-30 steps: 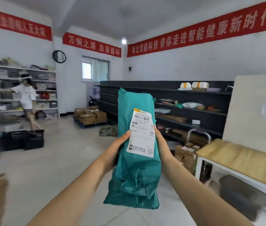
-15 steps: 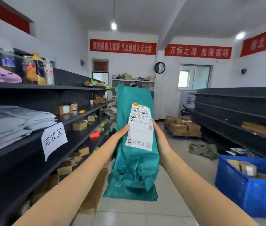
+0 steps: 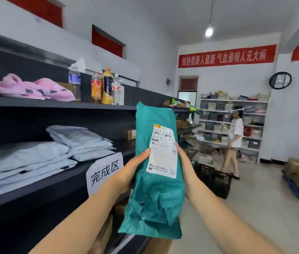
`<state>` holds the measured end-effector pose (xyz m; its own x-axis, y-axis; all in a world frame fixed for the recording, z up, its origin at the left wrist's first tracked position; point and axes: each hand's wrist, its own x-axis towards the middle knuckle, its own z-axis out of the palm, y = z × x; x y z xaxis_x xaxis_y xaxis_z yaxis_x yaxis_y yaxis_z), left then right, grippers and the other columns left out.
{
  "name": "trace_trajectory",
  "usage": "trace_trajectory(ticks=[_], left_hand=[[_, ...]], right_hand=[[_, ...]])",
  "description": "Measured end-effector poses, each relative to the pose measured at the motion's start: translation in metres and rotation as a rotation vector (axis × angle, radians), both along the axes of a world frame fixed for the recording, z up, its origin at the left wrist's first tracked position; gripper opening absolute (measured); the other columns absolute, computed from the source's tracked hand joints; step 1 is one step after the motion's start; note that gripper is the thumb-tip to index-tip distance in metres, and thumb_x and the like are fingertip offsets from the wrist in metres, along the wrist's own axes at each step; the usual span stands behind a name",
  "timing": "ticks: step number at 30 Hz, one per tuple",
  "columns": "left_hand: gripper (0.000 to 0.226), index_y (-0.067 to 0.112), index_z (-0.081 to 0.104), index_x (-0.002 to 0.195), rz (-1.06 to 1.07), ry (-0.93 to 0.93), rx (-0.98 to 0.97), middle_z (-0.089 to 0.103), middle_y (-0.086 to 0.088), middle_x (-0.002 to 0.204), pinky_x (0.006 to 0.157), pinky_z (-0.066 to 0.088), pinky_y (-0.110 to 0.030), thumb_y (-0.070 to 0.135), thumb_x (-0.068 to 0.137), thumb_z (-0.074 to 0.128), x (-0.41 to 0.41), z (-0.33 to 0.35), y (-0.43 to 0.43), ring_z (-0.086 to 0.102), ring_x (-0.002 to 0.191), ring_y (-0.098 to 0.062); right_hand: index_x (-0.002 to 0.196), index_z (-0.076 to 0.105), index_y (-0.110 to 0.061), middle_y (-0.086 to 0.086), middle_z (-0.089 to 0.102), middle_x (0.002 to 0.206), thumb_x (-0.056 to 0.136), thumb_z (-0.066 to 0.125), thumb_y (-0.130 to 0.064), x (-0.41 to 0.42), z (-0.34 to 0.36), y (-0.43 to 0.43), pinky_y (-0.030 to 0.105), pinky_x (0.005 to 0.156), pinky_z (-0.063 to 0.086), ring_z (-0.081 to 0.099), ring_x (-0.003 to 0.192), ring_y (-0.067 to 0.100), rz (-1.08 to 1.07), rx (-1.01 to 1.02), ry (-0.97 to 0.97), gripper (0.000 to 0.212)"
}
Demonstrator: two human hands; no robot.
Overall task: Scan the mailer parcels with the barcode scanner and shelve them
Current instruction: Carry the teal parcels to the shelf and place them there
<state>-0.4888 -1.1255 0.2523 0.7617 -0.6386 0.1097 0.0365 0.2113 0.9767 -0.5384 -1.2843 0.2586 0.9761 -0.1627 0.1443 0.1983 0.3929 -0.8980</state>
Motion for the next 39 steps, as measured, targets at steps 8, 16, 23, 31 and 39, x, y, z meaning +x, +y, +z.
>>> trace_trajectory(ticks=[8,16,23,31,39], left_hand=[[0.061,0.027,0.064,0.118,0.220,0.096,0.088,0.071,0.000,0.114,0.101,0.047,-0.040,0.061,0.068,0.068,0.129,-0.013,-0.068,0.067,0.107,-0.020],[0.060,0.021,0.062,0.119,0.358,0.113,0.092,0.072,-0.003,0.111,0.093,0.050,-0.036,0.058,0.072,0.064,0.282,-0.019,-0.087,0.068,0.104,-0.020],[0.054,0.022,0.064,0.117,0.438,0.120,0.100,0.074,-0.002,0.105,0.078,0.057,-0.033,0.060,0.080,0.056,0.446,-0.001,-0.088,0.072,0.093,-0.018],[0.059,0.021,0.064,0.120,0.581,0.181,0.032,0.072,-0.008,0.111,0.094,0.052,-0.041,0.064,0.079,0.057,0.562,0.016,-0.092,0.069,0.102,-0.025],[0.038,0.018,0.066,0.105,1.010,0.236,0.029,0.072,-0.008,0.090,0.065,0.056,-0.025,0.050,0.087,0.056,0.590,0.032,-0.054,0.071,0.069,-0.017]], right_hand=[[0.089,0.080,-0.019,0.012,0.077,0.093,0.092,0.047,-0.051,0.170,-0.020,-0.076,0.039,0.077,0.052,0.073,0.078,0.027,0.223,0.037,0.136,0.047],[0.085,0.064,-0.010,0.005,0.072,0.061,0.100,0.039,-0.032,0.352,-0.025,-0.096,0.018,0.045,0.050,0.068,0.050,0.014,0.334,0.016,0.109,0.037],[0.084,0.063,-0.011,0.005,0.069,0.055,0.099,0.041,-0.032,0.529,-0.002,-0.088,0.018,0.044,0.049,0.065,0.046,0.013,0.288,-0.089,0.131,0.034],[0.052,0.059,-0.013,0.006,0.054,0.041,0.101,0.038,-0.019,0.655,0.024,-0.078,0.010,0.031,0.036,0.051,0.030,0.011,0.352,-0.115,0.201,0.054],[0.062,0.063,-0.014,0.008,0.062,0.054,0.094,0.044,-0.040,0.729,0.011,-0.015,0.028,0.055,0.045,0.060,0.041,0.018,0.642,-0.056,0.255,0.045]])
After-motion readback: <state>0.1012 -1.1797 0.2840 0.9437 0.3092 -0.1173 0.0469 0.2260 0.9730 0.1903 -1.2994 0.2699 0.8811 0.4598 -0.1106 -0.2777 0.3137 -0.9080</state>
